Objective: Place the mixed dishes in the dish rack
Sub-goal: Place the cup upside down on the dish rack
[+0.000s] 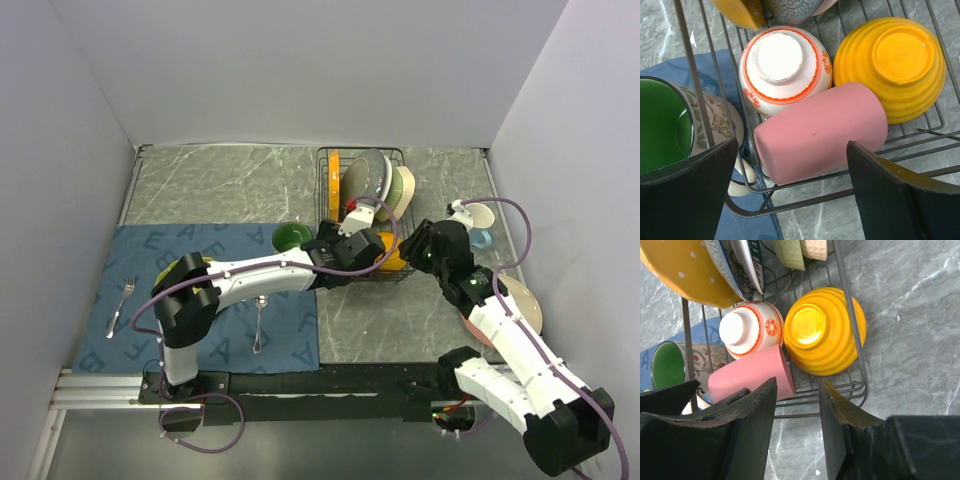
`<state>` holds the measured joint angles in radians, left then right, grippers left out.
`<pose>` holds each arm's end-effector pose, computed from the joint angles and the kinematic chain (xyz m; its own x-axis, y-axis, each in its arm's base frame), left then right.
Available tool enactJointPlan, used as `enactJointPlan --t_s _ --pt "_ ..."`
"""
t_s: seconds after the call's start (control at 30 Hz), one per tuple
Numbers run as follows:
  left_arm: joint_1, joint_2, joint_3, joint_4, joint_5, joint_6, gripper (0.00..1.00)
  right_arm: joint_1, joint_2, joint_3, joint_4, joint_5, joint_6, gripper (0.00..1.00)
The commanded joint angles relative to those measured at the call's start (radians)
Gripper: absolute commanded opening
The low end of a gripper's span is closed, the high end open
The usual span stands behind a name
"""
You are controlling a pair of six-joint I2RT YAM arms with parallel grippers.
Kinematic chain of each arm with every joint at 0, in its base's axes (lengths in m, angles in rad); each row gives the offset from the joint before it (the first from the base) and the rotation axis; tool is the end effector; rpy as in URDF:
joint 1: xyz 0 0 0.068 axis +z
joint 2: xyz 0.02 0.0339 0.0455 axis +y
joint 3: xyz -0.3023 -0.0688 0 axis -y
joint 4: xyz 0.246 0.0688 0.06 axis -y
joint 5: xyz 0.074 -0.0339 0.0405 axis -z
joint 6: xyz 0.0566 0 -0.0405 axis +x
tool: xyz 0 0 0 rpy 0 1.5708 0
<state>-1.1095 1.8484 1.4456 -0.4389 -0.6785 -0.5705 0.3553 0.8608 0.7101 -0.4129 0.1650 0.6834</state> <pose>0.2238 -0.3704 0.2749 -0.5554 0.1727 -0.8135 0.2508 0.9674 0.0342 0.1766 0.0556 0.2958 -0.5229 0.4703 -0.7109 0.1511 0.8719 0.4657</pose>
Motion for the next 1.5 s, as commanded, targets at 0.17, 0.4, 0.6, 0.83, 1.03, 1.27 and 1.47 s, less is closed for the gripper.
enactJointPlan --t_s 0.17,0.4,0.6,0.83,1.03,1.27,1.47 --pt "0.02 -0.089 -0.025 0.014 0.023 -0.032 0.94 -0.006 0.041 0.025 0.026 -0.041 -0.022 0.47" --pt "0.04 -0.17 -0.06 0.063 0.079 -0.034 0.94 -0.003 0.145 0.04 0.103 -0.231 -0.099 0.26" --pt "0.065 -0.219 -0.094 0.091 0.128 -0.038 0.95 0.001 0.268 0.066 0.154 -0.333 -0.122 0.07" --pt "0.091 -0.227 -0.12 0.115 0.184 -0.051 0.95 -0.001 0.424 0.08 0.221 -0.391 -0.116 0.0" --pt "0.102 -0.258 -0.143 0.126 0.192 -0.052 0.96 0.001 0.486 0.083 0.203 -0.323 -0.107 0.0" --pt "0.108 -0.259 -0.157 0.141 0.229 -0.045 0.96 0.004 0.529 0.08 0.217 -0.328 -0.105 0.0" --pt "0.108 -0.224 -0.139 0.178 0.296 -0.022 0.95 0.007 0.531 0.081 0.184 -0.268 -0.105 0.0"
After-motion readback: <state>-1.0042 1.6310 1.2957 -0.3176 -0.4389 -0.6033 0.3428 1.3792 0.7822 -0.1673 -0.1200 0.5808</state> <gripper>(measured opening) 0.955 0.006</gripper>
